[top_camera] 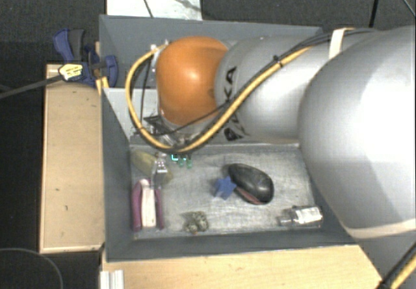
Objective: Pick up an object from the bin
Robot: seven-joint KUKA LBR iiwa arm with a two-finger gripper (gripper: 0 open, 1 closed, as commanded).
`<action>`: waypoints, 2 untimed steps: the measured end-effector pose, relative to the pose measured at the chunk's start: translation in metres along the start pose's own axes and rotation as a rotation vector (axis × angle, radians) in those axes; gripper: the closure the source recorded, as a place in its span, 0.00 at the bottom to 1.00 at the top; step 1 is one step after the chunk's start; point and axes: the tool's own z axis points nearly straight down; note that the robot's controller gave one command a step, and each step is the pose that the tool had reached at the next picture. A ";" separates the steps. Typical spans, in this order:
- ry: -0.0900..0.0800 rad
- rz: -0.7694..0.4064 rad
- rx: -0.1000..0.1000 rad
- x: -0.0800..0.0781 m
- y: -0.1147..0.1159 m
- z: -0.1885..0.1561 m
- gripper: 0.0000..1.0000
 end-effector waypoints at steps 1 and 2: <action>-0.020 0.044 -0.007 -0.008 0.010 0.051 0.00; -0.019 -0.087 -0.006 0.033 0.009 0.054 0.00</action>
Offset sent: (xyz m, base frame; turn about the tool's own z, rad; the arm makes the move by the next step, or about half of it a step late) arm 0.0021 0.0092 -0.0709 0.0430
